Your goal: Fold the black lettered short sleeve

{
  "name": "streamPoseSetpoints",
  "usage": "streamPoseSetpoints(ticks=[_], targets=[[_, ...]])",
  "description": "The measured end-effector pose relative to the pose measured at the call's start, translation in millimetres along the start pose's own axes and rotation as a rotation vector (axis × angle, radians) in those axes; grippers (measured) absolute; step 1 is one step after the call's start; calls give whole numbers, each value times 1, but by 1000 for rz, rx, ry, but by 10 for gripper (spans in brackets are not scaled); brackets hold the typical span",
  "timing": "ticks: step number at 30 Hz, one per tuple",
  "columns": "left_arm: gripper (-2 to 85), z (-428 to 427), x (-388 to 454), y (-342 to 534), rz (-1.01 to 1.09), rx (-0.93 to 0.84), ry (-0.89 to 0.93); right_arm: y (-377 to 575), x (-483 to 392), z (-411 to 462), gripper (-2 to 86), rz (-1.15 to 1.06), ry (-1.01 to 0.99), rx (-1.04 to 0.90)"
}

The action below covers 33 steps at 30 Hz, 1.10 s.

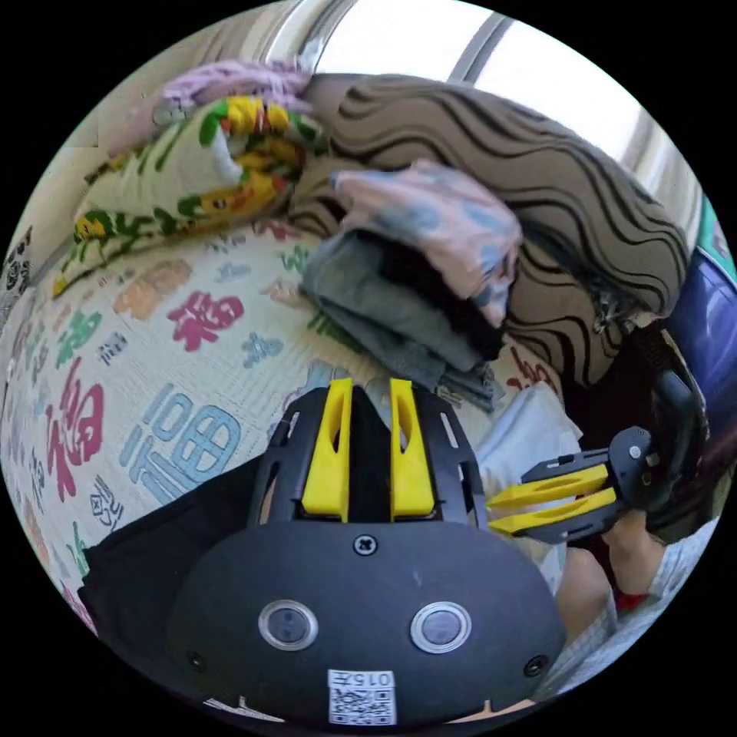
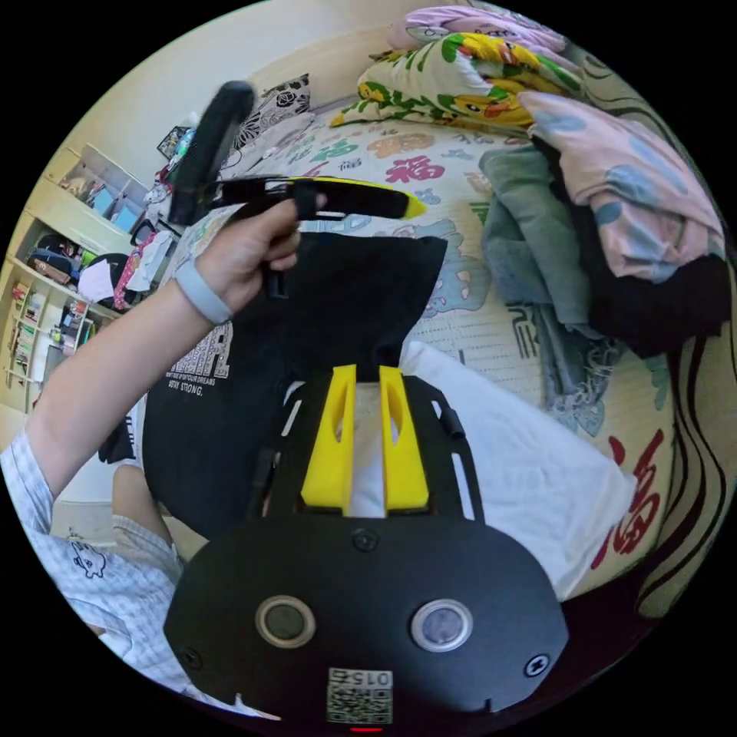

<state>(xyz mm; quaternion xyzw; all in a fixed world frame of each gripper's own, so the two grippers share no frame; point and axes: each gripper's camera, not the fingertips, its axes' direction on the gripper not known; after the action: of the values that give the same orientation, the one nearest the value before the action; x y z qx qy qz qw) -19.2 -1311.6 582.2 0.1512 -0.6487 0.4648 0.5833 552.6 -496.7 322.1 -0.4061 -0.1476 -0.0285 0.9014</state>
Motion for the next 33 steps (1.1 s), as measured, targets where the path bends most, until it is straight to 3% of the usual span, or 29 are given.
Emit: streamPoseSetpoints(ticks=[4,7,10,14,18,21,25,27,29,33], targets=[[82,-88,2,69,57,94,162,8,-39,-4,69,-18,-2,71],[83,-171,-12,164,-4,119,117,8,-86,10,72,-78,-76,69],[81,-257,-46,288,-238,112,-104,-1,-142,38,74,-169,-150,29],[84,-374,-111,486,-763,184,-319,-21,-235,87,77,-318,-258,-88],[102,-457,-153,641,-1141,420,-342,-42,-326,135,72,-429,-306,-170],[111,-477,-182,706,-1283,584,-253,-59,-384,169,66,-488,-337,-212],[117,-473,-224,741,-1365,669,-99,-82,-444,207,64,-523,-399,-261],[96,-466,-249,751,-1402,588,-100,-100,-481,231,64,-548,-417,-276],[19,-469,-256,761,-1388,559,-131,-115,-509,249,65,-570,-400,-278],[-1,-502,-225,804,-1311,692,-210,-155,-571,295,76,-612,-354,-266]])
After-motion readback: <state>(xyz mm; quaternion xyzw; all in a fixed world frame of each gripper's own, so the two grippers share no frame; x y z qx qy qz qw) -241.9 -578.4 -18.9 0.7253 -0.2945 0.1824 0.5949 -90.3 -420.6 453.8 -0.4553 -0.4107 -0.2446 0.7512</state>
